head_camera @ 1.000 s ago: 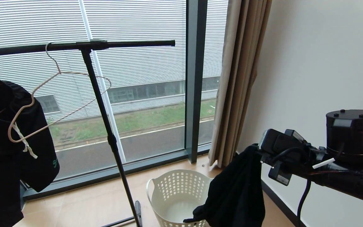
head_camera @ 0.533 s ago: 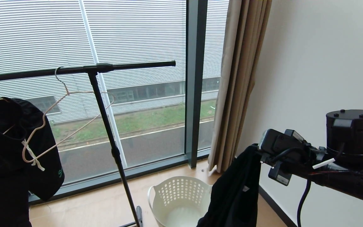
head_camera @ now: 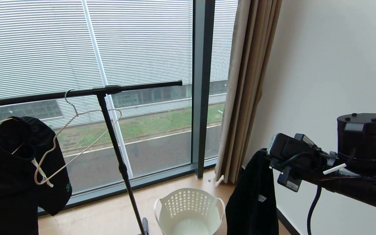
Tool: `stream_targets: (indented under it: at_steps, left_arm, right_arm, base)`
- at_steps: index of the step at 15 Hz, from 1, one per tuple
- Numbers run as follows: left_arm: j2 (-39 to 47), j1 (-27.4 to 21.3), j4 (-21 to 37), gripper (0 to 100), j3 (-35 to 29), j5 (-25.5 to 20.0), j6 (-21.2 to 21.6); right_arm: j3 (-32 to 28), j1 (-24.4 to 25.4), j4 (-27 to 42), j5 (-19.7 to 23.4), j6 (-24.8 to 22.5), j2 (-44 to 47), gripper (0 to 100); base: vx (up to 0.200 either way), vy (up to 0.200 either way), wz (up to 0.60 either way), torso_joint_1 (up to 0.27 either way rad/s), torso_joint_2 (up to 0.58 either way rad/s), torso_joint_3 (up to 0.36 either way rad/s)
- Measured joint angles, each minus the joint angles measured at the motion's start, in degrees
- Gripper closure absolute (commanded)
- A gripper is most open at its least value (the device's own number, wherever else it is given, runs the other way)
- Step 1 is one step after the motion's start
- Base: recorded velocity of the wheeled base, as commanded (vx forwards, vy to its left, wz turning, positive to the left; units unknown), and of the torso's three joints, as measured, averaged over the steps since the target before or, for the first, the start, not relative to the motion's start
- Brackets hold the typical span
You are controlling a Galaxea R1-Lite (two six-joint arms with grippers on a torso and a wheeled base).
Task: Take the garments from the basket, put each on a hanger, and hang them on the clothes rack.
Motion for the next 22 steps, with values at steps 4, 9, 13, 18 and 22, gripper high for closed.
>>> stream_targets:
  at_steps: [4, 9, 13, 18, 22]
  left_arm:
    - [0.0, -0.02, 0.0, 0, 0.0, 0.0, 0.0]
    - [0.0, -0.02, 0.0, 0, -0.02, -0.02, -0.22]
    - [0.0, -0.02, 0.0, 0, -0.02, -0.06, -0.2]
    - [0.0, 0.04, 0.0, 0, -0.02, -0.02, -0.72]
    - [0.0, -0.02, 0.0, 0, -0.02, 0.0, -0.82]
  right_arm:
    - [0.0, -0.05, -0.04, 0.0, -0.07, 0.18, 100]
    - [0.77, 0.01, -3.15, 0.0, -0.05, 0.2, 100]
    - [1.45, 0.0, -4.0, -0.09, -0.16, 0.22, 100]
    - [1.66, 0.0, -4.08, -0.09, -0.18, -0.15, 100]
    - [1.66, 0.01, -4.06, 0.0, -0.18, -0.17, 100]
  base:
    - [0.0, 0.0, 0.0, 0.17, -0.37, -0.303]
    - [0.0, 0.0, 0.0, 0.162, -0.35, -0.267]
    - [0.0, 0.0, 0.3, 0.083, -0.16, -0.192]
    - [0.0, 0.0, 0.6, 0.005, -0.01, -0.012]
    - [0.0, 0.0, 0.0, 0.0, 0.0, 0.0]
